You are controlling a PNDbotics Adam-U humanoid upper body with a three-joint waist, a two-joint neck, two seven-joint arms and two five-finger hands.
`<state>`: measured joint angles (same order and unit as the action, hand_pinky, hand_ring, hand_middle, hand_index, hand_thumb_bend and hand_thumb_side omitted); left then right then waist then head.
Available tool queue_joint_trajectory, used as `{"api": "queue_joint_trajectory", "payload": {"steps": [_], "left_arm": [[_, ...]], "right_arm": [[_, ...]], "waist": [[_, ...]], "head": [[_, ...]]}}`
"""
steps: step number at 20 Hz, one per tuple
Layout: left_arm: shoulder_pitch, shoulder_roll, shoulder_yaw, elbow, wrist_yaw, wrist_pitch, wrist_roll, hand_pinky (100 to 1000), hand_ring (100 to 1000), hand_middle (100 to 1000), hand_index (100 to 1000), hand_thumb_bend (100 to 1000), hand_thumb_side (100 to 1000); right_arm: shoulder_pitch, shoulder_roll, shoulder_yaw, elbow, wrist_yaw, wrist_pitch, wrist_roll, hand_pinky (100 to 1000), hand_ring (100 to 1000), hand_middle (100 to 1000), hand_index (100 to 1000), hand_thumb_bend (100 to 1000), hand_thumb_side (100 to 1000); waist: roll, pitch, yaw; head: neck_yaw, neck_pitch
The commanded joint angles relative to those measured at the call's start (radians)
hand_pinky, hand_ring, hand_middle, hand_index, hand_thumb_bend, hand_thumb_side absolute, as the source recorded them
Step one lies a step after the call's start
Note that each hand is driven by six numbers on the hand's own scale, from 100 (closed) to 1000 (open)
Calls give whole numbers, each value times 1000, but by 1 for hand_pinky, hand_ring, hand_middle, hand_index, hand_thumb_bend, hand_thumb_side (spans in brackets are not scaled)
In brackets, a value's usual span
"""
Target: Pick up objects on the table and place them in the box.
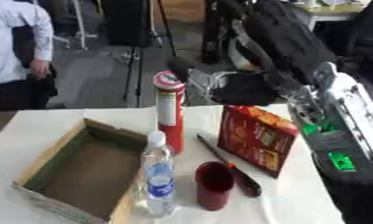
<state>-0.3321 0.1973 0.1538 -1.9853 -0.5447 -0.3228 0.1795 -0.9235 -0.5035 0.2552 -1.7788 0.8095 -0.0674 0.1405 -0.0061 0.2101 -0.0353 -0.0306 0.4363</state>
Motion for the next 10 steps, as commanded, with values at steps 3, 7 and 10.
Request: {"api": "queue_joint_trajectory", "payload": {"steps": [3, 7, 10], "left_arm": [[-4, 21, -2, -15, 5, 2, -29, 851, 894, 845, 829, 100, 927], [-2, 21, -3, -15, 8, 4, -50, 852, 887, 834, 821, 100, 922], [0, 20, -5, -15, 12, 5, -64, 851, 882, 829, 818, 100, 919]], "right_arm": [[-59, -44, 75, 77, -133, 27, 61, 946, 974, 953, 996, 632, 1000], [-78, -49, 112, 125, -167, 27, 126, 954, 987, 962, 997, 687, 1000], [-88, -48, 146, 188, -198, 31, 189, 952, 987, 955, 992, 713, 1000]], "waist": [[-4, -17, 4], [-6, -15, 6], [-7, -14, 8]], "head": [[0, -9], [1, -13], [1, -15]]}}
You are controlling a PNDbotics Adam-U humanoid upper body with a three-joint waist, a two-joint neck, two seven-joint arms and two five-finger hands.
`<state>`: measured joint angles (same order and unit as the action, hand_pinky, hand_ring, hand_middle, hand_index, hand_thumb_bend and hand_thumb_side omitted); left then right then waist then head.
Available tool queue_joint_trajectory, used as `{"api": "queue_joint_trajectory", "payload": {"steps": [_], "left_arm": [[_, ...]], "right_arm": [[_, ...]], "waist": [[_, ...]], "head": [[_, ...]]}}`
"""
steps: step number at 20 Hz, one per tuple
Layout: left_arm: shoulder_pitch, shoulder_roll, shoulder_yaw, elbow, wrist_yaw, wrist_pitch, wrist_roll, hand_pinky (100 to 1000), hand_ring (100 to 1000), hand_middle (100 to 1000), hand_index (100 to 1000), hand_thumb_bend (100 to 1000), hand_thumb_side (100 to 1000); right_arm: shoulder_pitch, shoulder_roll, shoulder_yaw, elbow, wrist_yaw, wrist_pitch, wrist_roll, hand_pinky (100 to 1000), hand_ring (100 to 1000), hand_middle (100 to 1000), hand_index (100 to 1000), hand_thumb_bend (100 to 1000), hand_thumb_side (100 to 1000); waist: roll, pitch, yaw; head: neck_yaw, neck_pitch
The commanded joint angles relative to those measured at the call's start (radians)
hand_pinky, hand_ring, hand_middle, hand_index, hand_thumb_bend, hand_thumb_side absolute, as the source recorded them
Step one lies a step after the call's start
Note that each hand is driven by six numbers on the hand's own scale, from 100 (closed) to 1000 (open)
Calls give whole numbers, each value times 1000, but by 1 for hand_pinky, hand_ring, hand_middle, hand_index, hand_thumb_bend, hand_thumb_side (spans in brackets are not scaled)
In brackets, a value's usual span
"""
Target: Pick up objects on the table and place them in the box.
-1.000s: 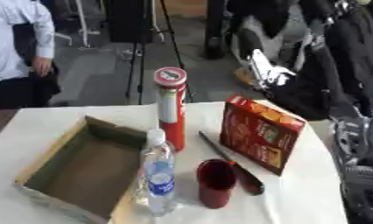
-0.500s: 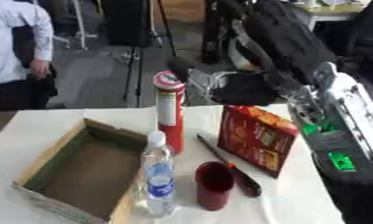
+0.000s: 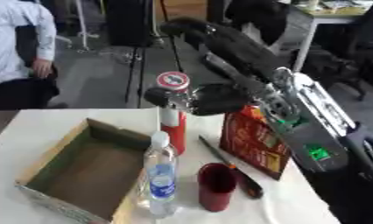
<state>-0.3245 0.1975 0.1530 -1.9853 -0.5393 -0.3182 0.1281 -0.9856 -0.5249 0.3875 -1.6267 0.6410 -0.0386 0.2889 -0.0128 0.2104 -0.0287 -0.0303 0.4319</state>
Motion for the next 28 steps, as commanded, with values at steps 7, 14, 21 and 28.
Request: {"api": "queue_joint_trajectory", "payload": {"steps": [7, 14, 21, 28], "left_arm": [[-5, 16, -4, -15, 12, 4, -39, 849, 867, 810, 799, 100, 902], [-2, 13, -4, -15, 16, 6, -50, 848, 855, 796, 787, 100, 897], [-2, 13, -1, -15, 18, 10, -55, 847, 849, 785, 774, 100, 884], [-1, 9, -1, -15, 17, 13, -61, 846, 844, 779, 766, 100, 873]], "right_arm": [[4, -8, 32, 118, -94, 30, 69, 954, 995, 947, 1000, 754, 1000], [57, 0, 14, 119, -145, 36, 171, 1000, 1000, 1000, 1000, 817, 1000], [110, -7, -20, 78, -236, 77, 235, 1000, 1000, 1000, 1000, 832, 984], [151, 8, -28, 84, -300, 132, 186, 1000, 1000, 1000, 1000, 809, 986]], "waist": [[2, -10, 4], [4, -4, 3], [8, 1, -1], [12, 7, -2]], "head": [[-2, -18], [-3, -20], [0, -18], [-2, -20]]}}
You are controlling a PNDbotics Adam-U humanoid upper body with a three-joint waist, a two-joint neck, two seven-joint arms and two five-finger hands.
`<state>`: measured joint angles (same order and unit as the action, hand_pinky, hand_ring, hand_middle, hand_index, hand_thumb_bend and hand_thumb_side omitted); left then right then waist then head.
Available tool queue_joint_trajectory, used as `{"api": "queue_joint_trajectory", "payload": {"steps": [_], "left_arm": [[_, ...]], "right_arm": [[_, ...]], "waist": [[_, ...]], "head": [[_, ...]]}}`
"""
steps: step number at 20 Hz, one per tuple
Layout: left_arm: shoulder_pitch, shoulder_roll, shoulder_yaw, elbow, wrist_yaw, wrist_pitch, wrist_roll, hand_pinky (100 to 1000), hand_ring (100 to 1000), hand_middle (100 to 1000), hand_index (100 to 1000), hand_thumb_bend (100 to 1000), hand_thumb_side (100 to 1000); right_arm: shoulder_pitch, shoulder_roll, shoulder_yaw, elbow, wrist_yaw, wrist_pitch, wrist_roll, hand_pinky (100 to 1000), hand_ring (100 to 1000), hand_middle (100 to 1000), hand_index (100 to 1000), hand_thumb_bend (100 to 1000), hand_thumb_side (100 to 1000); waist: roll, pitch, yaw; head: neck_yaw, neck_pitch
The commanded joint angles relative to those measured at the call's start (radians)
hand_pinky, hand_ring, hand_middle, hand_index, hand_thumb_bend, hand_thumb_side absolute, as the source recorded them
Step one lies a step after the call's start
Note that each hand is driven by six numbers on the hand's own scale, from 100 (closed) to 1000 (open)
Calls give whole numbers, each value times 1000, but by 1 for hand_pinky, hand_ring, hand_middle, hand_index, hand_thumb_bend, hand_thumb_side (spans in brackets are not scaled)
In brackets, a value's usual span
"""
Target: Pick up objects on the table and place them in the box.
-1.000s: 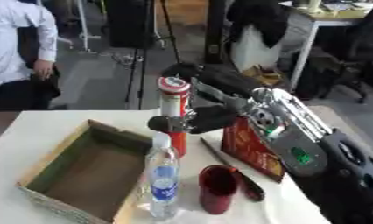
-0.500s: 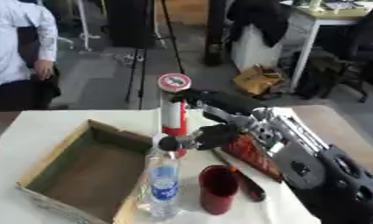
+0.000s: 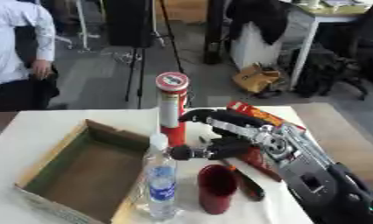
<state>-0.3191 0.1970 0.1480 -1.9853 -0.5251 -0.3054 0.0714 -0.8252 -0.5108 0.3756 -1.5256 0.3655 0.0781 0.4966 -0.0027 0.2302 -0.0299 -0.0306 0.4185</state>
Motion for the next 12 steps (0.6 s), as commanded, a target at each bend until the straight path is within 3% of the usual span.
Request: {"api": "queue_joint_trajectory", "payload": {"steps": [1, 12], "left_arm": [[-6, 10, 4, -15, 3, 1, -5, 846, 844, 779, 766, 100, 873], [-4, 5, 1, -15, 5, 3, -16, 844, 833, 768, 755, 100, 859]], "right_arm": [[-7, -5, -16, -17, -28, 19, -29, 1000, 1000, 1000, 1000, 809, 986], [12, 34, -16, -15, -29, 15, -28, 1000, 1000, 1000, 1000, 796, 1000]], "waist": [[2, -13, -1], [3, -4, 3]], "head": [[-1, -6], [-3, -9]]}}
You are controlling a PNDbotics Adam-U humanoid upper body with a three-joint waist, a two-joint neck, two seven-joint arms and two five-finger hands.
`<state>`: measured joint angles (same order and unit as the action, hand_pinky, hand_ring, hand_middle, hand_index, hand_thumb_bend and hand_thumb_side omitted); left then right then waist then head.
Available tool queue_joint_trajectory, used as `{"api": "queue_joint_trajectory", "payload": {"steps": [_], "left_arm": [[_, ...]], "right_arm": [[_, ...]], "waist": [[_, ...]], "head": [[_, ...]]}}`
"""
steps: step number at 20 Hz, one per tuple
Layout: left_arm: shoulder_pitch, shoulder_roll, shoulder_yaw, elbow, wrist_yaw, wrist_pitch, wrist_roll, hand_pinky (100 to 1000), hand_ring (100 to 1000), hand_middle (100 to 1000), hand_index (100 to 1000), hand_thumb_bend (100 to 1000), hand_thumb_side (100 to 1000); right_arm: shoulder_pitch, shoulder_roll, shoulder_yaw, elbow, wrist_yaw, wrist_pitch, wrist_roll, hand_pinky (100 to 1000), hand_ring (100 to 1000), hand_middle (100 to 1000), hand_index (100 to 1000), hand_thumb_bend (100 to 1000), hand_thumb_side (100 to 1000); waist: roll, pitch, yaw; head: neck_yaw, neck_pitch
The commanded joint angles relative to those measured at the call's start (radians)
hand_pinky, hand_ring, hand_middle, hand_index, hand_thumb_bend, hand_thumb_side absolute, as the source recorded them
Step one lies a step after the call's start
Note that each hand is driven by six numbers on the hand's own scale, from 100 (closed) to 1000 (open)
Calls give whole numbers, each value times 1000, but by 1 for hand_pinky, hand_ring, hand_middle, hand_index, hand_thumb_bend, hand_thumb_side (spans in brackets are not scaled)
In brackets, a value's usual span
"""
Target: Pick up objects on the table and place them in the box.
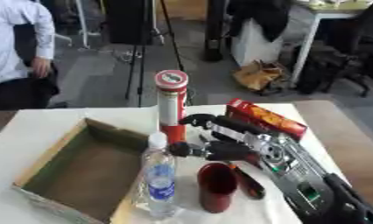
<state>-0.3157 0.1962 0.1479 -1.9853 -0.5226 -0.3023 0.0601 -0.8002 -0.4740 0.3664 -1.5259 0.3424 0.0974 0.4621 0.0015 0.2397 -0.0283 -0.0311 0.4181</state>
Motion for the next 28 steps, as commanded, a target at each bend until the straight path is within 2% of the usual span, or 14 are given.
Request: {"api": "queue_joint_trajectory", "payload": {"steps": [1, 18, 24, 28], "left_arm": [[-8, 6, 1, -15, 3, 0, -6, 844, 833, 768, 755, 100, 859], [-9, 5, -1, -15, 3, 2, -27, 843, 827, 762, 751, 100, 844], [-8, 4, -3, -15, 4, 2, -34, 843, 827, 762, 751, 100, 842], [-6, 4, -3, -15, 5, 2, -36, 843, 827, 762, 751, 100, 841]], "right_arm": [[-14, 2, -4, -16, -8, -6, 10, 1000, 1000, 1000, 1000, 796, 1000], [-17, 23, 19, -24, 10, -32, 66, 1000, 1000, 1000, 1000, 799, 996], [-24, 32, 27, -11, 24, -30, 63, 1000, 1000, 1000, 1000, 799, 994], [-29, 40, 33, -1, 48, -35, 65, 1000, 1000, 1000, 1000, 818, 961]], "waist": [[-2, -14, 1], [-6, -10, 4], [-9, -10, 7], [-8, -9, 9]], "head": [[-3, -9], [-6, -8], [-7, -12], [-10, -14]]}}
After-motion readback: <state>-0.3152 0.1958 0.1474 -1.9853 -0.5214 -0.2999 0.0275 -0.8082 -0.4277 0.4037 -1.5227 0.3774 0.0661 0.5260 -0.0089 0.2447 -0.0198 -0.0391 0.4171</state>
